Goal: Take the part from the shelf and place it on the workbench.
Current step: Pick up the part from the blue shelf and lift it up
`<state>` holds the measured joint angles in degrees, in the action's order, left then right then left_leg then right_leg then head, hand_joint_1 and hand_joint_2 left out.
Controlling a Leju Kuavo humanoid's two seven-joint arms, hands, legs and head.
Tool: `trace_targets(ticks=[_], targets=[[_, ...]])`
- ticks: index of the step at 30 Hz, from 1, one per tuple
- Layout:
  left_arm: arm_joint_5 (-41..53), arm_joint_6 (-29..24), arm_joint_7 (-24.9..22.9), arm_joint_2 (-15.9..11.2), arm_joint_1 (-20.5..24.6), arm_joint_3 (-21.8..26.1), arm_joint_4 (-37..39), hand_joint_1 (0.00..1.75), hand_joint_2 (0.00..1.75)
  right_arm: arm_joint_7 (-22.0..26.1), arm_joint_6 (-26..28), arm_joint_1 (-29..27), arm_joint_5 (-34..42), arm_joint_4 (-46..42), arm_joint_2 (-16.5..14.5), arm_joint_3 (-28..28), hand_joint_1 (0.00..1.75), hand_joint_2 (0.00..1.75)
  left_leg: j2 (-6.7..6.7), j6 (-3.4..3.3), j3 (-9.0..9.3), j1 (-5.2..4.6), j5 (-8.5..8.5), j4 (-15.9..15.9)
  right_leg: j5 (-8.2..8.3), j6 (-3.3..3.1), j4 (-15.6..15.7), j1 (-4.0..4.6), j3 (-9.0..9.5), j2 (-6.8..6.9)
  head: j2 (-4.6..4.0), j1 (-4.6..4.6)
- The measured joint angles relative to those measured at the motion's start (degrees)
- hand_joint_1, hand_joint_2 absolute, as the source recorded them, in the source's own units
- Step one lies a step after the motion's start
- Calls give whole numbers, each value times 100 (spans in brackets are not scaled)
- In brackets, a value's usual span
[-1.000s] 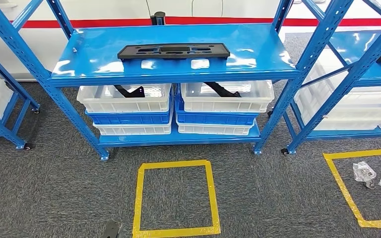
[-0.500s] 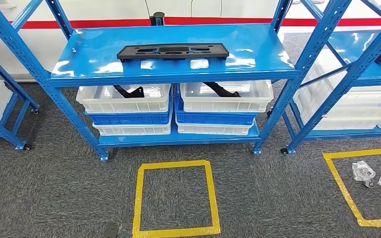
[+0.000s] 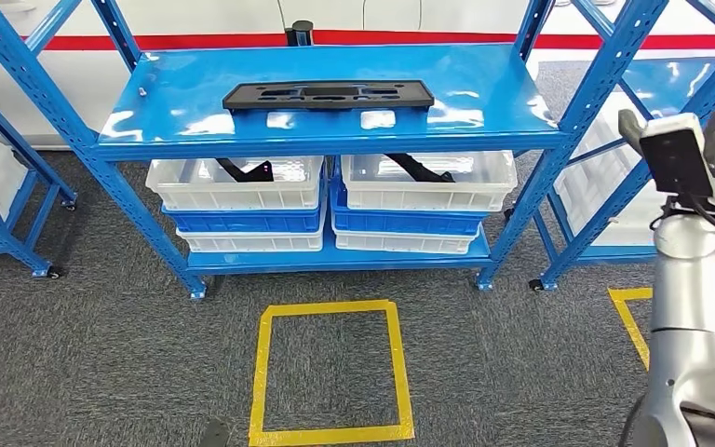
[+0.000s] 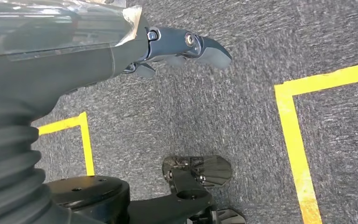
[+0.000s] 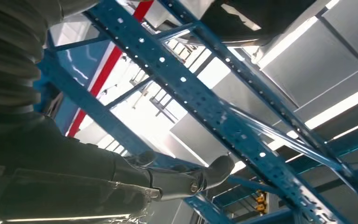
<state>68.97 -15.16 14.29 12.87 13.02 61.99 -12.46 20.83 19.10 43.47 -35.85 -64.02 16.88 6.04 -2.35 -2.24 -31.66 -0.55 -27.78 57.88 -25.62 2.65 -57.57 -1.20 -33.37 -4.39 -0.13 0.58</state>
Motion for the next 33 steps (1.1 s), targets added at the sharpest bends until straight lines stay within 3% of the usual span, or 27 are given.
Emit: trace_targets(ticks=[1, 8, 15, 19, 26, 33], targets=[[-4, -18, -6, 2, -2, 1, 0, 0, 0, -67, -1, 140, -31, 12, -96, -173, 0, 175, 1, 1, -6, 0, 2, 0, 0, 0, -2, 0, -2, 1, 0, 0], [18, -63, -20, 33, 47, -62, 0, 0, 0, -335, -120, 1181, -296, 783, -885, -1337, 0, 175, -6, 5, -2, 3, 5, 1, 1, -1, -2, 7, -11, 4, 0, 2], [61, -60, -26, 35, 77, -128, 0, 0, 0, -163, -283, 1354, -228, 1087, -1179, -1826, 0, 175, -13, 5, -10, 3, 7, 2, 1, -1, 0, 6, -13, 20, 0, 1], [5, -54, -44, 34, 80, -134, 0, 0, 0, -202, -100, 1026, 118, 712, -1184, -1900, 0, 175, -27, 5, -12, 2, 7, 3, 0, -1, 3, 7, -15, 28, 0, 0], [-34, -46, -96, 19, 68, -139, 0, 0, 0, -131, 266, 181, 549, -311, -835, -1511, 0, 175, -22, 3, -17, 1, 5, 3, 0, -1, 5, 5, -16, 29, 0, 1], [-112, -46, -100, -5, 50, -136, 0, 0, 0, -3, 475, -123, 664, -871, -657, -1132, 0, 175, -18, -2, -17, -2, 0, 12, 2, 3, 10, -4, -17, 26, 0, 2]])
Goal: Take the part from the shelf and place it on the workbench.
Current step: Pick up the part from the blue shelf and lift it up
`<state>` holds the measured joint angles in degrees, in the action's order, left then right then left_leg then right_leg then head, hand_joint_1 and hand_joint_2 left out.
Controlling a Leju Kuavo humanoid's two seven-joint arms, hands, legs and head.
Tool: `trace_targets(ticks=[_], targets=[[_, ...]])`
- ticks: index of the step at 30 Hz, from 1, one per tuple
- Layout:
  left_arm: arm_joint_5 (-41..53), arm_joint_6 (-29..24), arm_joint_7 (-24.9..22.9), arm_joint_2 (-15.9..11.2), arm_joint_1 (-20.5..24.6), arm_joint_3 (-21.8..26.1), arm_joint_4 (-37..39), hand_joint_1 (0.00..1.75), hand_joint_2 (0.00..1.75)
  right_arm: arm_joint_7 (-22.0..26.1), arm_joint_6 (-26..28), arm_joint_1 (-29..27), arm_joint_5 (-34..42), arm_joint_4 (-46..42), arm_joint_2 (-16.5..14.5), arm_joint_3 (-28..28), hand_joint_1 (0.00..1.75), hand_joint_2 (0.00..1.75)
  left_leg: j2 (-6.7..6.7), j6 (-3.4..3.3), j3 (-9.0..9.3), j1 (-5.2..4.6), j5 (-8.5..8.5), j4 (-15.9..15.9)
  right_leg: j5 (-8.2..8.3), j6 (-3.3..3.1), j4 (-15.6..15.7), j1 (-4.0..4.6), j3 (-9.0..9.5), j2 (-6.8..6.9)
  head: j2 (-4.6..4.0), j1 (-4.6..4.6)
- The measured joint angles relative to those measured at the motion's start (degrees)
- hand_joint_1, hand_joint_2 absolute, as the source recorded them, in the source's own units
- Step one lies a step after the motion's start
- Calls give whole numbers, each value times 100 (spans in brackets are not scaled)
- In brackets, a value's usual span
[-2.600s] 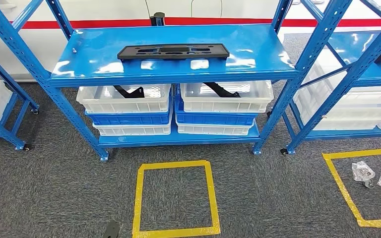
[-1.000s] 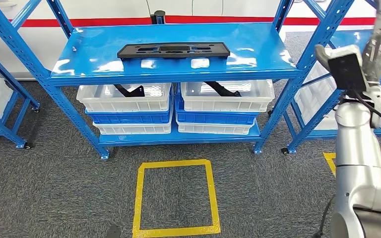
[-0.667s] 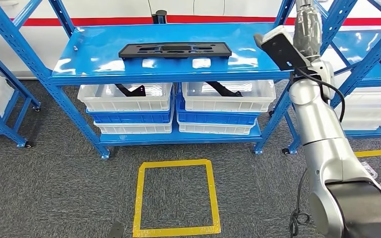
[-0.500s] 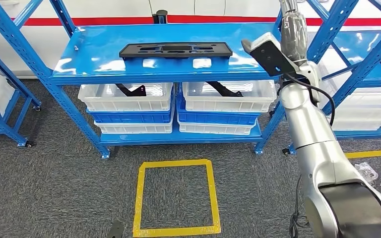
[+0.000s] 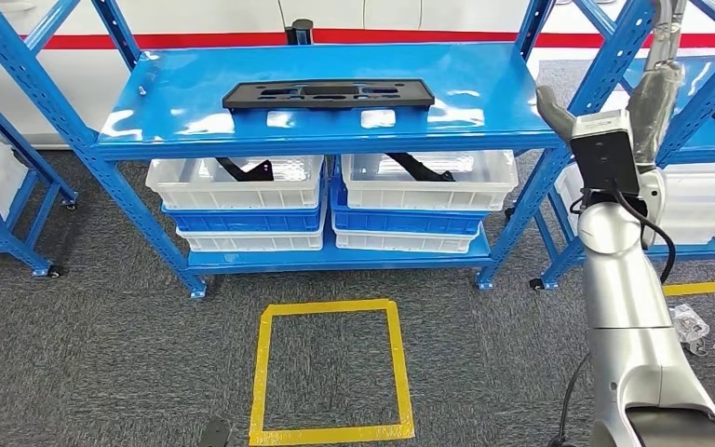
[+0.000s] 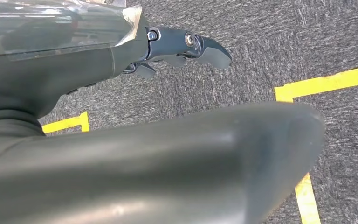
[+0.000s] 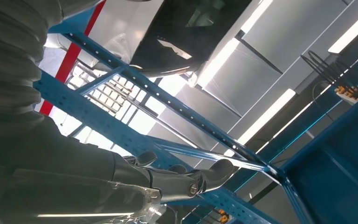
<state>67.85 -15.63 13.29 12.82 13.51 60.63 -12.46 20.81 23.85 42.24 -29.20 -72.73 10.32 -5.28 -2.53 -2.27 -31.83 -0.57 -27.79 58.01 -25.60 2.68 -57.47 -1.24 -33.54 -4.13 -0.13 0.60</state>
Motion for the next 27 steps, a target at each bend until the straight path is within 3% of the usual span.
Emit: trace_targets(ticks=[3, 7, 9, 11, 13, 14, 16, 17, 18, 20, 21, 23, 25, 27], targets=[[-1, -2, 0, -13, -6, 0, 0, 0, 0, 0, 153, -123, -34, -200, 41, 109, 0, 175, 2, -32, -10, -9, -16, 29, 11, 18, 21, -46, 0, -10, 0, 1], [-2, -23, -19, -12, -16, 0, 0, 0, 0, -4, 309, -362, -33, -623, 123, 334, 0, 175, 36, -120, 64, 17, -13, -83, 39, 114, -139, -9, -57, 58, 0, -3], [-6, -38, -29, -12, -27, 0, 0, 0, 0, -19, 273, -438, -61, -819, 142, 415, 0, 175, 90, -152, 130, 53, -9, -119, -129, 115, -544, 1, -298, 208, 0, -37], [-12, -45, -31, -12, -46, 0, 0, 0, 0, -39, 216, -486, -121, -951, 145, 450, 0, 175, 164, -152, 148, 67, -31, -120, -368, 125, -1265, 0, -717, 297, 0, -66], [-20, -46, -30, -10, -75, 0, 0, 0, 0, -56, 178, -565, -164, -1003, 147, 462, 0, 175, 220, -111, 186, 103, -77, -116, -417, 185, -1621, -37, -998, 328, 0, -66], [-24, -46, -30, -8, -85, 0, 0, 0, 0, -61, 168, -603, -176, -1019, 148, 467, 0, 175, 236, -73, 221, 132, -109, -113, -310, 253, -1476, -66, -971, 346, 0, -67], [-28, -46, -29, -8, -92, 0, -1, 0, 0, -63, 161, -648, -187, -1045, 153, 488, 0, 175, 253, 32, 319, 193, -202, -104, 73, 441, -704, -138, -658, 403, 0, -74], [-28, -46, -29, -11, -87, -1, -1, 0, 0, -63, 161, -660, -193, -1055, 156, 505, 0, 175, 261, 89, 356, 209, -251, -95, 166, 457, -359, -148, -519, 430, -1, -85], [-28, -46, -32, -14, -83, -1, -1, 0, 0, -65, 161, -678, -204, -1063, 160, 520, 0, 175, 269, 145, 376, 211, -298, -90, 219, 407, -152, -143, -421, 450, -1, -95], [-25, -46, -49, -15, -80, -2, 0, 0, 0, -62, 167, -737, -238, -1082, 166, 543, 0, 175, 288, 224, 412, 204, -363, -90, 147, 186, -120, -108, -390, 441, -1, -79], [-22, -46, -60, -14, -78, -3, 0, 0, 0, -59, 171, -763, -258, -1092, 167, 548, 0, 175, 298, 250, 428, 208, -382, -93, 154, 112, -146, -107, -364, 422, 0, -56], [-15, -46, -75, -9, -59, -5, 0, 0, 0, -50, 180, -783, -293, -1127, 166, 554, 0, 175, 304, 279, 319, 228, -383, 182, 97, 16, -149, -112, -286, 388, 0, -23], [-11, -45, -78, -4, -45, -7, 0, 0, 0, -45, 182, -795, -308, -1157, 162, 552, 0, 175, 297, 307, -126, 230, -515, 908, 19, -91, -140, -93, -182, 375, 0, 0], [-11, -44, -85, -3, -57, -5, 0, 0, 0, -44, 183, -819, -310, -1159, 150, 551, 0, 175, 294, 305, -683, 218, -789, 1580, -69, -175, -139, -48, -88, 357, 0, 11]])
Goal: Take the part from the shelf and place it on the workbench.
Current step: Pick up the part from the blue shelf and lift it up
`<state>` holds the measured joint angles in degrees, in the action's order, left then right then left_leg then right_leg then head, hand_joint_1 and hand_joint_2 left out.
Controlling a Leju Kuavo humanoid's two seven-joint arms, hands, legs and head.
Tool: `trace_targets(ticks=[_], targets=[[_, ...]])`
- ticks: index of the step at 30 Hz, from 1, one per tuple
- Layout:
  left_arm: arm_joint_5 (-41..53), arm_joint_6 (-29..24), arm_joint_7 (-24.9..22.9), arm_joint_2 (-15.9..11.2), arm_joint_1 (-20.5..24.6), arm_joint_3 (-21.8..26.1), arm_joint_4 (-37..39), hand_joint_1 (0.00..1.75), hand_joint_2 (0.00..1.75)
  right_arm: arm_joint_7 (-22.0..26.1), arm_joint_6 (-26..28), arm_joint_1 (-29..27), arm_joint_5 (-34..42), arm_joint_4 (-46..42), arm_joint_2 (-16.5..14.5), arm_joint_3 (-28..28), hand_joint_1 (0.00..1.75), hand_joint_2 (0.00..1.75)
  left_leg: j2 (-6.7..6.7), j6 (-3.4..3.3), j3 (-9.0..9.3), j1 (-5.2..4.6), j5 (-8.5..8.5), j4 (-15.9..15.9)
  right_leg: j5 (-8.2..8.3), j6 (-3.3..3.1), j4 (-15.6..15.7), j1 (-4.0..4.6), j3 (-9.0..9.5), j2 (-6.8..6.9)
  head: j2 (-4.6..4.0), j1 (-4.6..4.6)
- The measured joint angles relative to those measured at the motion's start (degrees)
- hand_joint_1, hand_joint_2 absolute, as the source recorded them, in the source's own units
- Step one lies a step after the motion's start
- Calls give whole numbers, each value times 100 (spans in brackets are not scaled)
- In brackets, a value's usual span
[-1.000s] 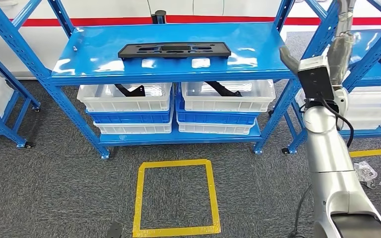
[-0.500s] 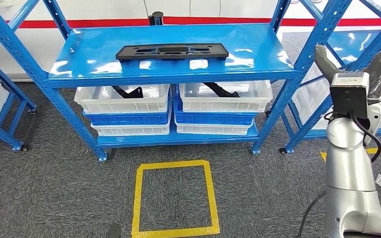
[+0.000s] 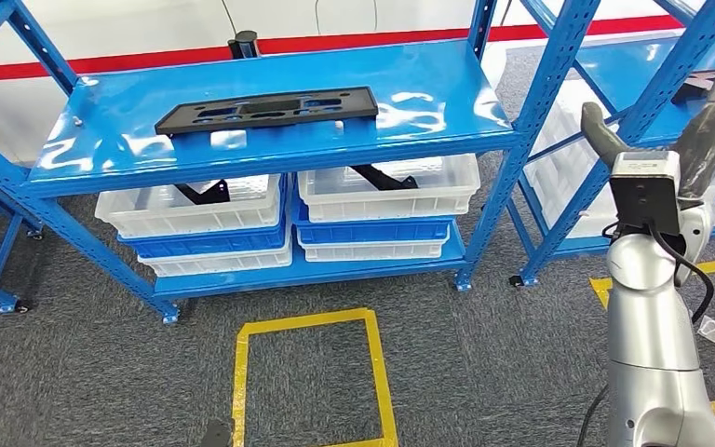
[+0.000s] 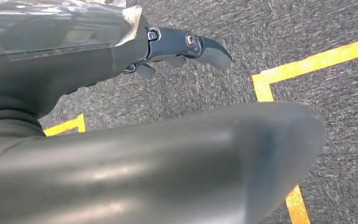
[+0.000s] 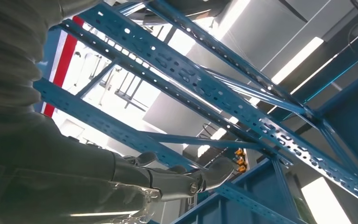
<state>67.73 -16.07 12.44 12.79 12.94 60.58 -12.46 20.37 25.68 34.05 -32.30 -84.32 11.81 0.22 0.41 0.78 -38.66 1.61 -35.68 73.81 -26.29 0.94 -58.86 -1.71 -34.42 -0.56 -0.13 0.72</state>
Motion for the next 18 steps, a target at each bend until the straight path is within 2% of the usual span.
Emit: trace_targets(ticks=[1, 2, 3, 5, 6, 7, 9, 11, 12, 13, 15, 16, 17, 18], targets=[[0, 1, -4, -1, -8, 1, 0, 0, 0, 0, 1, -13, -5, 0, -7, -1, 0, 175, -1, -25, -192, -13, -42, 113, -48, -24, 0, 25, 55, -15, 0, 0], [1, 3, -8, -2, -14, 1, 0, 0, 0, 0, 4, -21, -14, 0, -12, -1, 0, 175, -3, -66, -287, -33, 46, 36, -97, -33, 2, 49, 119, -31, 0, 1], [2, 5, -10, -2, -16, 1, 0, 0, 0, 0, 8, -25, -27, -1, -17, -1, 0, 175, -9, -129, -279, -67, 278, -232, -148, -38, 5, 72, 190, -45, 0, 0], [7, 9, -13, -11, -17, -1, 0, 0, 0, -1, 16, -47, -62, 0, -31, 1, 0, 175, -51, -331, -110, -176, 914, -983, -244, -33, 22, 98, 321, -68, 0, -8], [8, 9, -16, -19, -17, -1, 0, 0, 0, -1, 19, -67, -74, -1, -36, 3, 0, 175, -86, -417, -23, -227, 1110, -1265, -283, -16, 38, 105, 371, -81, 0, -15], [8, 9, -22, -21, -17, -1, 0, 0, 0, -3, 20, -90, -83, -1, -39, 4, 0, 175, -115, -472, 33, -269, 1221, -1424, -314, 7, 58, 109, 405, -96, 0, -22], [4, 9, -37, -15, -7, -2, 0, 0, 0, -7, 22, -110, -92, -14, -31, 13, 0, 175, -139, -474, 98, -292, 1222, -1509, -357, 70, 109, 124, 457, -118, 0, -26], [1, 16, -45, -4, 7, -3, 0, 0, 0, -6, 22, -107, -101, -40, -3, 33, 0, 175, -129, -469, 198, -265, 1241, -1608, -429, 116, 27, 135, 432, -79, 0, -31], [1, 20, -47, 3, 15, -3, 0, 0, 0, -4, 22, -100, -105, -51, 13, 42, 0, 175, -123, -474, 258, -244, 1233, -1658, -507, 123, -174, 144, 327, -54, 0, -34], [0, 25, -48, 8, 18, -3, 0, 0, 0, -2, 22, -100, -107, -55, 24, 46, 0, 175, -119, -481, 307, -232, 1213, -1685, -611, 119, -498, 139, 138, -28, 0, -38], [0, 27, -50, 19, 15, -2, 0, 0, 0, -1, 22, -124, -105, -55, 36, 49, 0, 175, -115, -494, 378, -226, 1142, -1693, -801, 128, -1280, 127, -372, -19, 0, -37], [0, 27, -51, 23, 8, -2, 0, 0, 0, -1, 22, -146, -103, -55, 40, 51, 0, 175, -117, -491, 421, -225, 1101, -1692, -803, 162, -1510, 114, -567, -17, 0, -37], [0, 27, -52, 25, 2, -1, 0, 0, 0, -2, 22, -162, -102, -55, 43, 53, 0, 175, -121, -483, 476, -221, 1058, -1691, -698, 220, -1511, 100, -654, -13, 0, -37], [0, 27, -53, 26, -1, -1, 0, 0, 0, -2, 22, -169, -101, -55, 47, 55, 0, 175, -126, -469, 543, -215, 1013, -1690, -495, 296, -1262, 87, -614, -6, 0, -38]])
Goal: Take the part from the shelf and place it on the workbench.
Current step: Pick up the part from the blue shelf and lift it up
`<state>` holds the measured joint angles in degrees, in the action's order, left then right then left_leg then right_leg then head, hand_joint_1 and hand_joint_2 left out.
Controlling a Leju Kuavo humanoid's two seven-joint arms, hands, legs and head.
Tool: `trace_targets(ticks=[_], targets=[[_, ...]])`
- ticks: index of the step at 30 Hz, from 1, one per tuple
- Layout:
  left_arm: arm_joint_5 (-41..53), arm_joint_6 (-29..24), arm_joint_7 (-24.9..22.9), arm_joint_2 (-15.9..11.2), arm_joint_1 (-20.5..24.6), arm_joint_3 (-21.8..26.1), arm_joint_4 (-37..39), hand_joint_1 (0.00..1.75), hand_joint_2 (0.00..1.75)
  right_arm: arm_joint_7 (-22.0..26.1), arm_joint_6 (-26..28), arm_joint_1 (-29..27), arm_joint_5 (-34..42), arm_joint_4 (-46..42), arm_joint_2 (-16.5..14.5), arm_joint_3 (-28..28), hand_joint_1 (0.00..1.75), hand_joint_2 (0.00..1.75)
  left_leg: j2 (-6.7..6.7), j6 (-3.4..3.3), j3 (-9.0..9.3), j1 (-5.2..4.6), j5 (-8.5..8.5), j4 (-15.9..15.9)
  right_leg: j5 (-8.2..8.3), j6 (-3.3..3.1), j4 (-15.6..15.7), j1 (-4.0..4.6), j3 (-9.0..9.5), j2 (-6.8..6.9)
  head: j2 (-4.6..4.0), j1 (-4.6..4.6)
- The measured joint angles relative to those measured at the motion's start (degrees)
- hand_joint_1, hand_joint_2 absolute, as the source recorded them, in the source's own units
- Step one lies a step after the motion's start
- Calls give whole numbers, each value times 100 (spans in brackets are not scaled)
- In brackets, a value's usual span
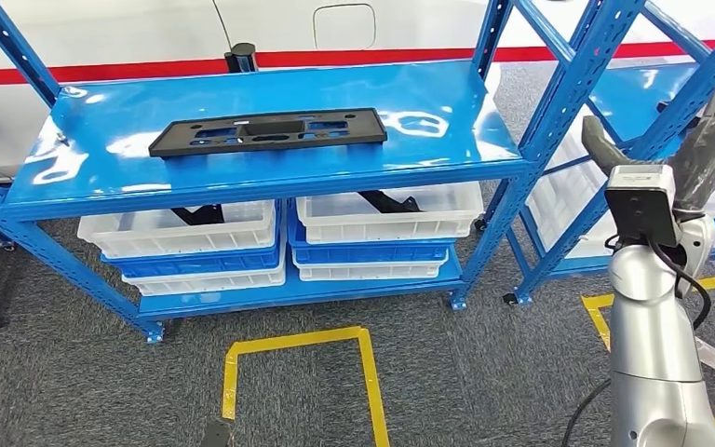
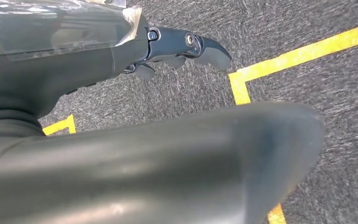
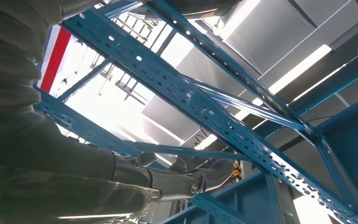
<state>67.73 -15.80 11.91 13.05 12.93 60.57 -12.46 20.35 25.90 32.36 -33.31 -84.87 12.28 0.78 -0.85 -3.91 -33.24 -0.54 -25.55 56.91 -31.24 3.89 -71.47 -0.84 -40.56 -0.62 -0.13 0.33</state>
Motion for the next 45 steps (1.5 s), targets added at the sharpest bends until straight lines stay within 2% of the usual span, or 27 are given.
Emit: trace_targets(ticks=[1, 2, 3, 5, 6, 9, 13, 19, 22, 24, 25, 27, 28, 29, 30, 32, 33, 34, 35, 36, 38, 39, 40, 42, 43, 44, 45], targets=[[0, 0, 0, 1, 0, 0, 0, 0, 0, -1, -1, 1, 0, 0, 4, 2, 0, 175, -5, 20, 67, 6, -46, 1, 254, 75, 411, -11, 130, 14, 0, -1], [-1, 0, 0, 1, 2, 0, 0, 0, 0, -1, -2, 6, 0, 1, 7, 4, 0, 175, -10, 48, 127, 2, -94, 7, 488, 123, 842, -14, 289, 36, 0, -3], [-3, 1, 0, 1, 5, -1, 0, 0, 0, 0, -5, 11, -2, 1, 11, 6, 0, 175, -13, 77, 169, -6, -141, 15, 649, 116, 1170, -10, 424, 47, 0, -3], [-6, 4, 0, 2, 8, -2, 0, 0, 0, 0, -12, 17, -9, 2, 17, 12, 0, 175, -15, 120, 197, -29, -198, 24, 748, 23, 1416, 7, 543, 55, 0, 8], [-7, 10, 0, 2, 9, -2, 0, 0, 0, -1, -13, 17, -15, 1, 21, 16, 0, 175, -13, 105, 199, -33, -212, 26, 753, -27, 1428, 7, 553, 47, 0, 14], [-16, 34, 0, 2, 11, -1, 0, 0, 0, -7, -14, 4, -42, -19, 28, 44, 0, 175, -5, 22, 209, -32, -221, 21, 757, -75, 1438, 11, 554, 34, 0, 19], [-51, 70, 1, 0, 20, -1, 0, 0, 0, -13, -30, -14, -80, -54, 31, 78, 0, 175, 4, 31, 229, -31, -231, -16, 735, -109, 1440, 16, 555, 22, 0, 20], [-85, 96, 2, -6, 28, 0, 0, 0, 0, -14, 4, -83, -164, -62, 24, 86, 0, 175, 12, 6, 221, -62, -272, -10, 736, -102, 1458, -19, 565, 19, 0, 19], [-93, 97, -14, -3, 35, 0, 0, 0, 0, -15, 13, -146, -183, -90, 27, 108, 0, 175, 18, -41, 250, -61, -254, -98, 797, -23, 1380, -17, 564, 20, 0, 19], [-104, 98, -24, 1, 43, 0, 0, 0, 0, -17, 13, -158, -190, -104, 31, 123, 0, 175, 28, -61, 342, -33, -229, -152, 707, -6, 1171, -9, 453, 24, -1, 3], [-109, 98, -26, 2, 46, 0, 0, 0, 0, -18, 11, -160, -194, -110, 34, 128, 0, 175, 37, -62, 383, -21, -217, -163, 581, -27, 927, -6, 314, 26, -1, -8], [-117, 99, -24, 3, 44, 0, 0, 0, 0, -21, -1, -189, -205, -115, 45, 133, 0, 175, 49, -59, 402, -16, -224, -159, 301, -44, 198, -13, -58, 27, 0, -26], [-121, 100, -21, 3, 36, 0, 0, 0, 0, -24, -13, -219, -211, -116, 51, 134, 0, 175, 54, -50, 411, -9, -235, -156, 220, -25, -88, -24, -228, 27, 0, -25], [-126, 101, -17, 4, 26, 0, 0, 0, 0, -28, -25, -248, -215, -116, 56, 134, 0, 175, 54, -34, 426, 3, -253, -153, 223, 26, -180, -40, -309, 29, 0, -26], [-128, 101, -11, 4, 17, 0, 0, 0, 0, -34, -37, -269, -217, -116, 62, 135, 0, 175, 51, -9, 453, 21, -280, -150, 325, 106, -23, -62, -263, 32, 0, -26], [-129, 101, 4, 2, 9, 0, 0, 0, 0, -45, -55, -284, -220, -117, 79, 138, 0, 175, 43, 63, 534, 58, -365, -141, 683, 257, 781, -108, 95, 50, 0, -32], [-129, 101, 9, 0, 12, 0, 0, 0, 0, -50, -62, -288, -221, -116, 87, 140, 0, 175, 41, 105, 570, 68, -410, -133, 760, 255, 1144, -112, 257, 63, 0, -41], [-129, 101, 13, -1, 15, 0, 0, 0, 0, -57, -69, -295, -222, -115, 97, 142, 0, 175, 42, 148, 582, 68, -454, -131, 797, 200, 1364, -98, 374, 76, 0, -48], [-129, 101, 15, -2, 15, 0, 0, 0, 0, -64, -75, -310, -223, -115, 107, 146, 0, 175, 47, 191, 602, 62, -484, -123, 769, 101, 1437, -78, 418, 81, 0, -47], [-129, 101, 15, -1, 15, 0, 0, 0, 0, -69, -80, -323, -223, -116, 116, 153, 0, 175, 51, 221, 618, 58, -505, -117, 726, -9, 1436, -60, 435, 79, 0, -40], [-129, 101, 16, -2, 18, 0, -1, 0, 0, -72, -83, -341, -225, -131, 133, 168, 0, 175, 61, 266, 591, 66, -515, 8, 726, -142, 1430, -83, 519, 60, 0, -21], [-129, 101, 18, -1, 26, 0, -1, 0, 0, -70, -83, -332, -228, -140, 137, 173, 0, 175, 64, 284, 479, 73, -519, 209, 701, -191, 1433, -96, 572, 54, 0, -10], [-129, 101, 20, -1, 33, 0, -1, 0, 0, -69, -86, -324, -231, -149, 139, 174, 0, 175, 65, 307, 283, 82, -552, 522, 670, -239, 1437, -104, 628, 51, 0, -4], [-136, 101, 22, 2, 31, 0, 0, 0, 0, -68, -97, -318, -238, -154, 137, 173, 0, 175, 66, 356, -251, 93, -761, 1261, 585, -304, 1440, -91, 719, 51, 0, 13], [-144, 101, 22, 1, 23, 0, 0, 0, 0, -68, -105, -322, -240, -154, 134, 172, 0, 175, 66, 371, -497, 97, -885, 1512, 540, -316, 1440, -86, 766, 47, 0, 12], [-156, 101, 22, 1, 15, 0, 0, 0, 0, -68, -114, -324, -245, -153, 130, 172, 0, 175, 67, 375, -669, 99, -938, 1607, 491, -314, 1440, -82, 819, 42, 0, 14], [-168, 101, 23, -1, 10, 1, 0, 0, 0, -69, -121, -324, -254, -153, 126, 172, 0, 175, 67, 368, -741, 100, -859, 1507, 441, -309, 1440, -81, 883, 36, 0, 14]])
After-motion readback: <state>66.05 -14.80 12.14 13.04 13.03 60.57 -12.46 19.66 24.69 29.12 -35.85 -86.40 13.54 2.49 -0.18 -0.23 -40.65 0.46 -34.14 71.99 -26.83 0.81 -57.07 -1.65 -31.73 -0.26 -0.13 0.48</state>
